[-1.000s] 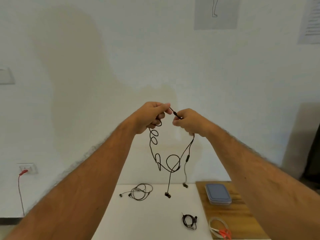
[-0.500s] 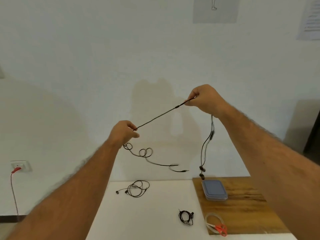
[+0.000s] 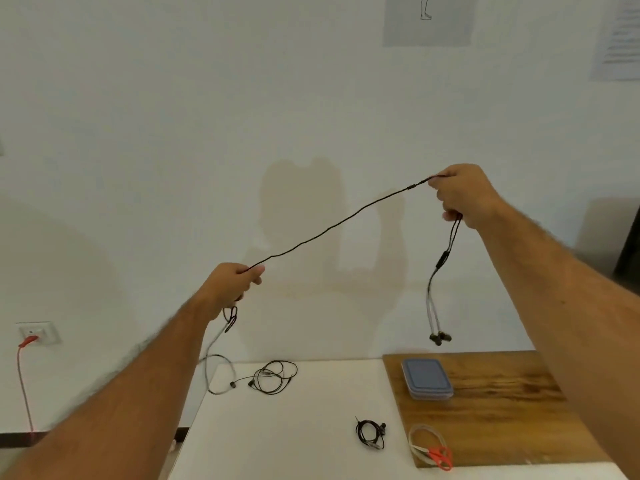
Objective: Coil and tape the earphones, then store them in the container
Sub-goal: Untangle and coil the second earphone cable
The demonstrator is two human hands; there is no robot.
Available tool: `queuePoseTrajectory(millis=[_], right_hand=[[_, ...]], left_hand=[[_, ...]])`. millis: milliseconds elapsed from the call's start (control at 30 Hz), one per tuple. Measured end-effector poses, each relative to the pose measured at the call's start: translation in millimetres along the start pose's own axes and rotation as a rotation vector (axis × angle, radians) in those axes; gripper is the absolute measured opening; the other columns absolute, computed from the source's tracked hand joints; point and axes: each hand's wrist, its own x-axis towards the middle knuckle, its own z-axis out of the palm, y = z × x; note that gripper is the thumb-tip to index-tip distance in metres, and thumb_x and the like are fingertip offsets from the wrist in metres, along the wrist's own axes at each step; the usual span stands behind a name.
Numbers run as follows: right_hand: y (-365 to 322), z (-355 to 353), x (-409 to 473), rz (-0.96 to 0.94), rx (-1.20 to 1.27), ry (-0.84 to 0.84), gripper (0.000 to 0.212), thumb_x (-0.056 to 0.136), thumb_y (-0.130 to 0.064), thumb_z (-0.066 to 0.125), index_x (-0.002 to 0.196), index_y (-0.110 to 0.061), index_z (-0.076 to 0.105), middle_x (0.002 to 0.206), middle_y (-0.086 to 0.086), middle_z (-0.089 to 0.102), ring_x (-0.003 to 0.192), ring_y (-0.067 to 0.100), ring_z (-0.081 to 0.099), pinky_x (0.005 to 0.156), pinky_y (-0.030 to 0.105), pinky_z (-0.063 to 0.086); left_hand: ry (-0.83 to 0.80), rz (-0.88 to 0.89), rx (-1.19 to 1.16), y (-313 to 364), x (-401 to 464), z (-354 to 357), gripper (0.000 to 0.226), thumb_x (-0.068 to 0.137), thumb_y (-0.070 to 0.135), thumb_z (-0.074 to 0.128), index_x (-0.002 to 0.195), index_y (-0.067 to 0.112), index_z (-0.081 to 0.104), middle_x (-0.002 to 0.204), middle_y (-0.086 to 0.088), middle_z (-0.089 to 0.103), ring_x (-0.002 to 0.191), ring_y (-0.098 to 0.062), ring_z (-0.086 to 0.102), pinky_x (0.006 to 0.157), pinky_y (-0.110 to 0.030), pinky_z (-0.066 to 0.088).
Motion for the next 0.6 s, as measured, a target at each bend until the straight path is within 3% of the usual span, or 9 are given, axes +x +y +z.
queuePoseTrajectory(millis=[100,200,300,433,500,600], right_hand=[[20.0,9.6,-10.1,0.059,-0.067,-0.188,0.006,0.095,-0.007,0.057,0.090,-0.008,0.059,0.066,0.008,0.056,0.045,0.016,0.054,0.050,0.029,0.054],[37.9,23.0,-20.8,0.093,-0.146,-0.362,0.008,0.092,-0.003,0.058,0.099,-0.007,0.061,0.070,0.010,0.062,0.047,0.017,0.063,0.058,0.030,0.054],[48.9,35.0,-35.0,0.165,-0.196,-0.570,0.023,0.089,-0.008,0.065,0.111,-0.009,0.056,0.079,0.012,0.068,0.058,0.023,0.068,0.066,0.033,0.054],[51.5,45.1,-52.0,0.183,-0.258,-0.790,0.056,0.081,-0.025,0.078,0.127,-0.018,0.048,0.098,0.011,0.075,0.086,0.026,0.074,0.089,0.042,0.049],[41.0,47.1,-59.0,0.103,-0.196,-0.801,0.070,0.078,-0.027,0.081,0.135,-0.019,0.042,0.105,0.006,0.074,0.095,0.021,0.073,0.101,0.046,0.043],[12.7,42.1,-66.4,0.007,0.099,-0.828,0.077,0.076,-0.024,0.078,0.141,-0.021,0.037,0.114,0.007,0.071,0.104,0.022,0.069,0.103,0.044,0.040]], left_hand=[[-0.191,0.035,-0.120,39.4,-11.5,2.6,0.032,0.094,0.040,0.059,0.086,0.009,0.062,0.062,0.004,0.035,0.046,-0.009,0.030,0.042,-0.020,0.021],[-0.350,0.098,-0.168,80.5,-21.3,8.1,0.028,0.097,0.039,0.054,0.087,0.013,0.058,0.060,0.008,0.033,0.046,-0.007,0.031,0.040,-0.017,0.019],[-0.438,0.163,-0.153,112.9,-29.6,12.9,0.028,0.100,0.038,0.049,0.087,0.015,0.059,0.061,0.008,0.043,0.048,-0.008,0.039,0.041,-0.018,0.021],[-0.550,0.203,-0.067,143.2,-39.7,22.7,0.031,0.103,0.035,0.041,0.088,0.016,0.060,0.067,0.004,0.059,0.051,-0.011,0.054,0.041,-0.018,0.032],[-0.588,0.220,-0.014,153.0,-43.1,29.6,0.031,0.104,0.035,0.040,0.088,0.016,0.060,0.071,0.002,0.062,0.052,-0.011,0.054,0.040,-0.018,0.033],[-0.583,0.266,0.094,161.1,-45.9,39.4,0.031,0.103,0.034,0.042,0.088,0.016,0.062,0.074,0.002,0.063,0.052,-0.010,0.050,0.042,-0.018,0.031]])
